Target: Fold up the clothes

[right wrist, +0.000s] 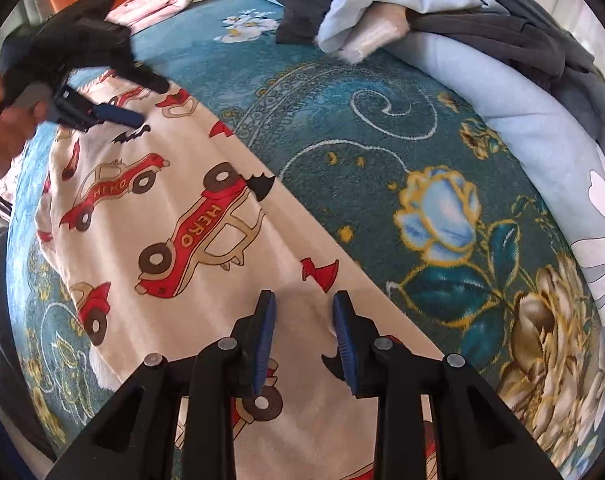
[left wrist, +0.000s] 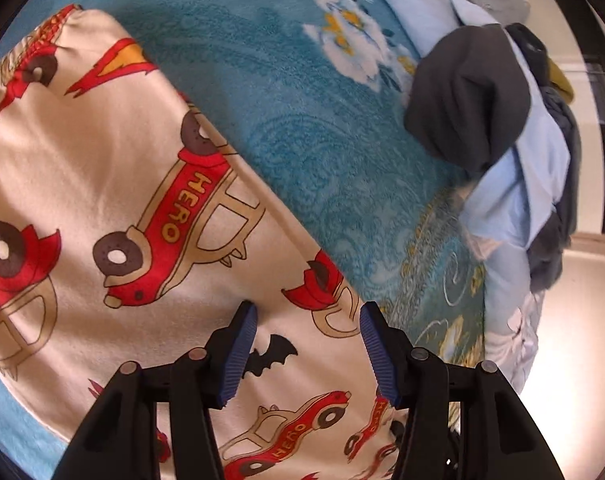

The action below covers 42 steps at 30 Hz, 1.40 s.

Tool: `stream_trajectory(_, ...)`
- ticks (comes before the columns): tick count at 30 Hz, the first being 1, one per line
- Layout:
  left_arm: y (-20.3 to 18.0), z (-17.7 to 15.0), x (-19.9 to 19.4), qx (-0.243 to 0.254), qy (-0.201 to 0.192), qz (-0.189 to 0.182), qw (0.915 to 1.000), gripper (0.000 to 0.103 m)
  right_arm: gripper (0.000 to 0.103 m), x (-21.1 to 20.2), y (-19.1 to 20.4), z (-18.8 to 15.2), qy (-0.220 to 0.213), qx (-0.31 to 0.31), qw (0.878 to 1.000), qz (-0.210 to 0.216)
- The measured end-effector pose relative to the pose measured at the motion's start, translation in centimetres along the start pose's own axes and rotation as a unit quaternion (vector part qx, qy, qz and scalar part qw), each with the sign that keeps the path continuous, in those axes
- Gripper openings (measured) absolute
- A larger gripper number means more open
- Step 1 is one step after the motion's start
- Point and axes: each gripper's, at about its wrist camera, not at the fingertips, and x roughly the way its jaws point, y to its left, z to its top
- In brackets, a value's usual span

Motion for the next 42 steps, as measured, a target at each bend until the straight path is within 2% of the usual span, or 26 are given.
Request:
stream_trajectory(4,-0.3,0.2,0.0,-0.022,0.018,0.02,0.9994,0.053,0.014,-0.4,0.8,-0.7,-0.014,-0.014,1.0,-0.011)
stream_trajectory(6,-0.2,0.2,-0.2,-0.021,0.032,0.003,0.9993,0.053,0.008,-0.8,1.0,-1.3,-0.022,-0.018,0.999,-0.015)
stream_trajectory(8,-0.4,-0.1,0.0,-0.013,0.048,-0.016,0.9986,0.053,0.006,-1.3,1.1,-1.9,-0.034,-0.02,0.999,-0.017)
stream_trajectory(12,-1.8,-1.5,1.7,0.005,0.076,-0.009,0.997,0.053,0.004,-2.4,1.6,-2.7,-0.057,-0.021,0.998,-0.014)
stream_trajectory(16,-2.7,-2.0,2.4,0.011,0.066,0.006,0.9978,0.053,0.004,-2.8,2.7,-2.9,-0.065,-0.04,0.997,-0.027)
stream_trajectory(19,-2.8,-1.8,2.3,0.016,0.067,0.001,0.9977,0.052,0.004,-3.0,2.2,-2.7,-0.068,-0.037,0.997,-0.028)
stream_trajectory(22,-2.6,-1.8,2.2,0.015,0.063,-0.022,0.9977,0.052,0.004,-2.5,0.7,-2.2,-0.059,-0.021,0.998,-0.021)
stream_trajectory(25,-1.9,-2.1,1.3,0.024,0.062,-0.043,0.9969,0.052,0.006,-2.0,-1.1,-1.6,-0.05,0.001,0.999,-0.012)
stream_trajectory(28,-1.3,-2.7,-0.3,0.064,0.038,-0.058,0.9955,0.052,0.015,-1.9,-2.5,-1.3,-0.048,0.025,0.999,0.007)
stream_trajectory(30,-0.7,-3.1,-1.2,0.089,0.023,-0.064,0.9937,0.052,0.034,-2.2,-3.1,-1.3,-0.058,0.045,0.997,0.035)
stream_trajectory(31,-0.2,-3.3,-1.5,0.095,0.02,-0.067,0.9931,0.052,0.037,-2.0,-3.2,-1.1,-0.059,0.045,0.996,0.04)
stream_trajectory(33,0.9,-3.6,-1.9,0.097,0.02,-0.077,0.9921,0.052,0.038,-1.7,-3.2,-0.5,-0.061,0.043,0.996,0.047)
stream_trajectory(37,2.0,-4.0,-3.0,0.107,0.012,-0.09,0.9901,0.052,0.038,0.1,-2.4,1.6,-0.028,0.014,0.996,0.086)
stream_trajectory(40,2.9,-4.3,-3.8,0.114,0.006,-0.1,0.9884,0.053,0.039,1.4,-1.8,2.8,0.001,-0.016,0.996,0.088)
stream_trajectory(42,3.4,-4.4,-4.4,0.116,0.002,-0.107,0.9874,0.054,0.039,1.4,-2.2,3.3,0.01,-0.012,0.994,0.107)
